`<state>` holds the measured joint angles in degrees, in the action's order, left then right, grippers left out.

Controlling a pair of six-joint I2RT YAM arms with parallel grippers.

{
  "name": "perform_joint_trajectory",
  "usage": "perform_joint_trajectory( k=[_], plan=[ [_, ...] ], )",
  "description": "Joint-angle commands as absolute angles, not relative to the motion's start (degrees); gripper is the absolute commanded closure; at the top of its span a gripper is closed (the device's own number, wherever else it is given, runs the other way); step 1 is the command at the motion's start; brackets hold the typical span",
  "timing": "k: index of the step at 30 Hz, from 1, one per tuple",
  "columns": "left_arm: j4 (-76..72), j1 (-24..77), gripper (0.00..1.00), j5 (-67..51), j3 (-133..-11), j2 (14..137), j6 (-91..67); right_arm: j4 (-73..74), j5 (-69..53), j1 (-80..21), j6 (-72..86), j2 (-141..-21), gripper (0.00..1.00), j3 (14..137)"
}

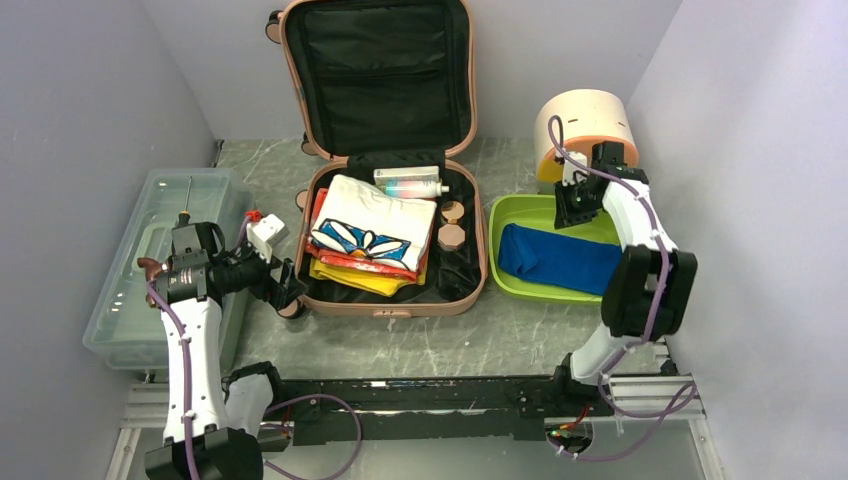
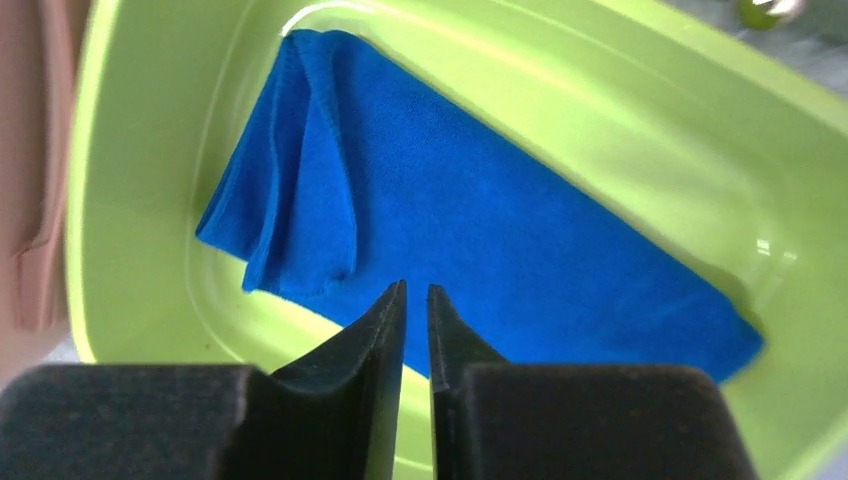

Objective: Open, take out, and arrange the luggage
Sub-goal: Adjust the clothes in the bin.

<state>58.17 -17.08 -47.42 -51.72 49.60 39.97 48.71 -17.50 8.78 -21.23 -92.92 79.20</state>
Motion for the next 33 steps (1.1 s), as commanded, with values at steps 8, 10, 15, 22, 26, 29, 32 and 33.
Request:
perform_joint_trajectory(
  k=[8,10,15,22,26,29,32,33],
  plan=[
    [58.7,-17.6,0.05,-50.2,-51.3,49.1,41.8,43.9,-22.7,7.3,-18.1,-104.1,0.88,78.9],
    [58.7,-17.7,0.05,-50.2,-51.3,49.1,41.8,42.8,-22.2,6.5,-17.7,-105.0,0.88,78.1],
    [58.6,-17.8,0.05,-50.2,-51.2,49.0,41.8,40.8,-21.1,5.6,-16.8,-107.4,0.88,77.5],
    [58.7,-17.8,0.05,-50.3,-51.2,49.0,41.9,40.2,-20.6,4.5,-16.6,-109.4,0.88,77.6],
    [58.8,-17.9,0.05,-50.4,-51.2,48.9,41.9,40.7,-21.4,3.7,-17.2,-109.3,0.88,77.1],
    [58.8,-18.0,0.05,-50.4,-51.2,48.9,42.0,41.3,-22.7,2.9,-18.0,-109.2,0.89,76.9],
    [58.8,-18.1,0.05,-50.5,-51.2,48.8,42.0,42.3,-24.3,2.2,-18.7,-109.0,0.89,76.5],
    [58.8,-18.1,0.05,-50.5,-51.2,48.8,42.1,42.5,-24.9,2.1,-18.9,-109.0,0.89,76.4]
  ],
)
